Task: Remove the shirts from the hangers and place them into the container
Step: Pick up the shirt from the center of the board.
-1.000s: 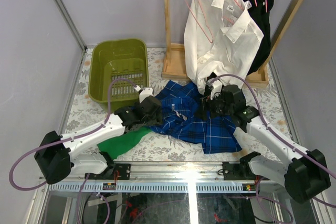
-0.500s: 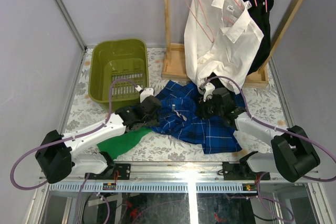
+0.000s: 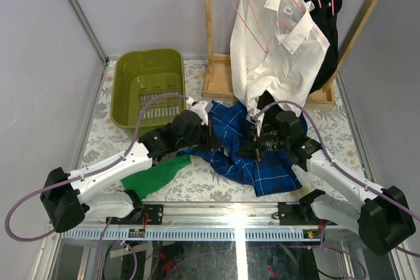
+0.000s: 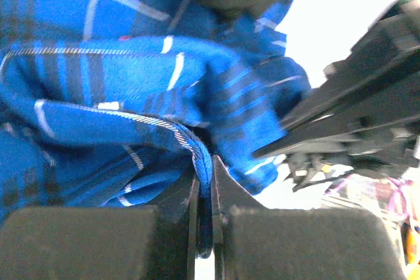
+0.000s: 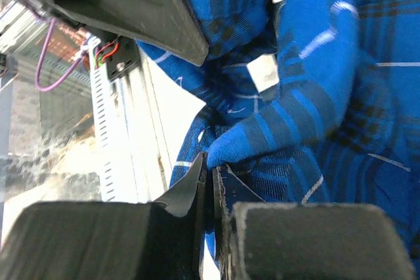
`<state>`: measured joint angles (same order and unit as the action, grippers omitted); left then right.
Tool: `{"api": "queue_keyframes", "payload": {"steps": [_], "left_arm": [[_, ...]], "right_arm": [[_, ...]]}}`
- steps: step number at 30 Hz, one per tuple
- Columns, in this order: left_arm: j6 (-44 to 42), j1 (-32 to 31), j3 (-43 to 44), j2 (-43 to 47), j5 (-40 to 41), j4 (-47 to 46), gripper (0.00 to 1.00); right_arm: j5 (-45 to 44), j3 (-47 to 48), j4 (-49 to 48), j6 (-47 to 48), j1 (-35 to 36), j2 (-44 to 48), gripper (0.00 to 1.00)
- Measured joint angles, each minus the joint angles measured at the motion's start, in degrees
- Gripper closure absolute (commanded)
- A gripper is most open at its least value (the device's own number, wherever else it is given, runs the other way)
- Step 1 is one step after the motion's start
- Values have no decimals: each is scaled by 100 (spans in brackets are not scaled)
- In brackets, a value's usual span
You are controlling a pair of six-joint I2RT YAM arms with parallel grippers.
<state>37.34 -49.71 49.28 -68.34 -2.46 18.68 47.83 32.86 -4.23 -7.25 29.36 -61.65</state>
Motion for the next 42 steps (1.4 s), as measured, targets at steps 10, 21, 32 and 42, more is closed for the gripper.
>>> {"api": "queue_keyframes", "payload": {"steps": [10,21,32,42], "left_arm": [[-98,-479,411,-332,-846,-977,100],[240,-616,520,-931,44,-575,73],[310,-612,621,-1928,-363,-645,0],[131,-789,1300,-3075,-151,-455,0]], "right_arm": [[621,-79,988,564,7,584,66],[-1464,647,2553,955,20,2116,27],[-4833,1049,2909,586,22,2852,21],[-5346,1047,2785,372,22,2570,20]]}}
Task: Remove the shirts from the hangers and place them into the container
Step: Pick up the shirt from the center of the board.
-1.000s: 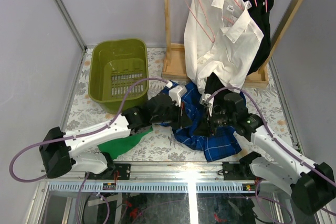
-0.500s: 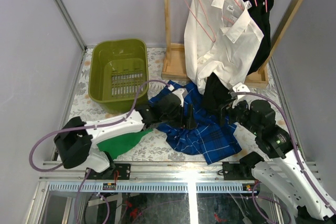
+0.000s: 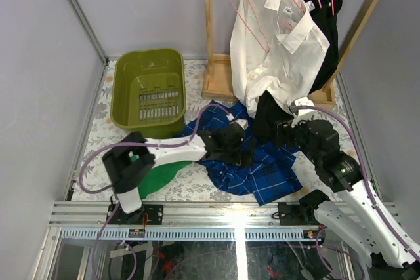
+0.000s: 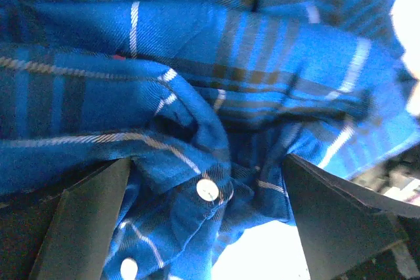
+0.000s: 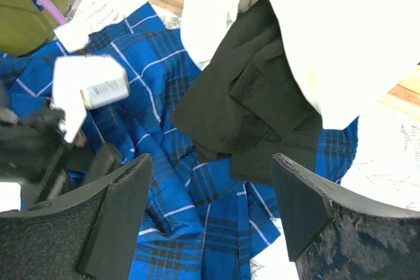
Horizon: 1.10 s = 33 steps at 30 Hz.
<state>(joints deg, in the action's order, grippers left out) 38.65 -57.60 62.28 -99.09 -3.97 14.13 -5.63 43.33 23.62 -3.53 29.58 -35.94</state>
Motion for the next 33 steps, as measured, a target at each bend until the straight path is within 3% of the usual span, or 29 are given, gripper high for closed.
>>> {"api": "queue_keyframes", "payload": {"steps": [2,3,6,9,13,19,25,33], "left_arm": [[-46,-72,68,-369,157,33,2],[-94,-120,79,-544,289,46,8],[-151,-240,184,-588,575,105,36],[-262,-308,94,-608,970,136,76],[-295,-409,-315,-262,1709,190,100],[-918,-852,-686,1738,2830,852,100],[-2094,-898,44,3742,3613,957,100],[-3101,-916,1519,4579,4122,1342,100]], "right_arm": [[-131,-2,-50,-31,0,-4,20],[-199,-2,-72,-50,0,-2,20],[-389,-9,-127,-101,0,42,20],[-542,-17,-166,-122,0,114,19],[-850,-57,-258,-160,0,275,18],[-1307,-87,-380,-177,0,562,17],[-1646,-136,-492,-243,0,798,16],[-1836,-153,-518,-297,0,960,16]]}}
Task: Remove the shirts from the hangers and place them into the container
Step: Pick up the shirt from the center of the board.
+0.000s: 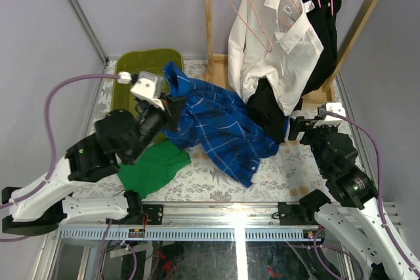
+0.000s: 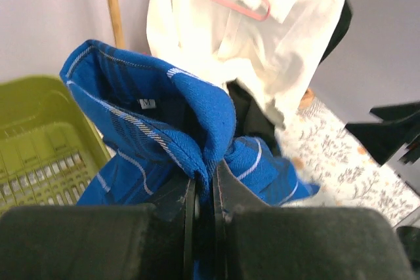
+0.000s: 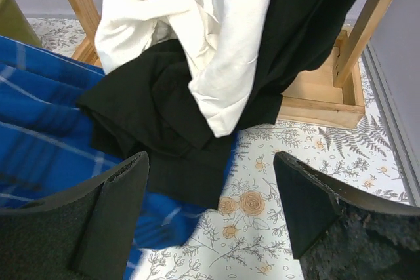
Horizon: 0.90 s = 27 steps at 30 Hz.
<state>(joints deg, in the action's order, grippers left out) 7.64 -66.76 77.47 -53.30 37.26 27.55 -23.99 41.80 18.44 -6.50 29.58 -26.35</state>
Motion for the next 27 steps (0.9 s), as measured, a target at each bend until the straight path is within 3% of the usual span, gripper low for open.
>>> {"api": "queue_keyframes", "payload": {"steps": [7,16,21,27], "left_arm": [[-380,0,1331,-68,-52,389,100],[-459,0,1491,-181,-706,420,100],[-63,0,398,-793,-1517,-50,100],[719,114,-791,-2186,-1856,-192,100]], "right_arm": [[-52,0,-11,-20,0,0,16],[-46,-15,-94,-22,0,0,16],[-39,-26,-118,-31,0,-22,16],[-33,-26,-114,-52,0,-83,15]]}}
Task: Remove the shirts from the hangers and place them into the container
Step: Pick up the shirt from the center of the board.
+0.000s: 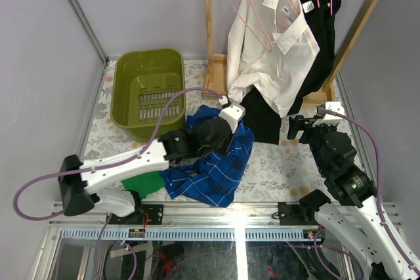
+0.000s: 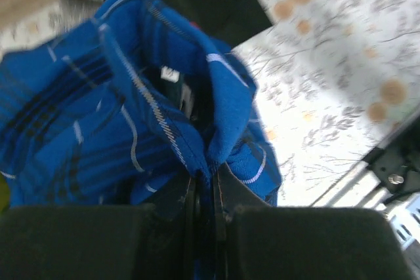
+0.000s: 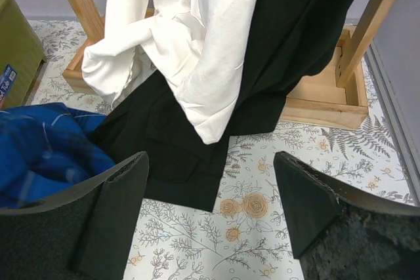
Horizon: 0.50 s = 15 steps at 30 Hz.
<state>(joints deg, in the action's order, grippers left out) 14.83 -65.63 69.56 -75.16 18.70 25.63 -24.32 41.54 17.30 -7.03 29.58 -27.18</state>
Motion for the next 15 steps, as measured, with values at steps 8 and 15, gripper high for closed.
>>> {"api": "queue_keyframes", "payload": {"steps": [8,15], "left_arm": [[651,1283,-573,-708,-699,-76,17],[745,1381,-1019,-1270,-1062,-188,0]], "right_arm": [[39,-13,4,-15,0,-20,15],[138,-17,11,-11,0,-157,14]]}}
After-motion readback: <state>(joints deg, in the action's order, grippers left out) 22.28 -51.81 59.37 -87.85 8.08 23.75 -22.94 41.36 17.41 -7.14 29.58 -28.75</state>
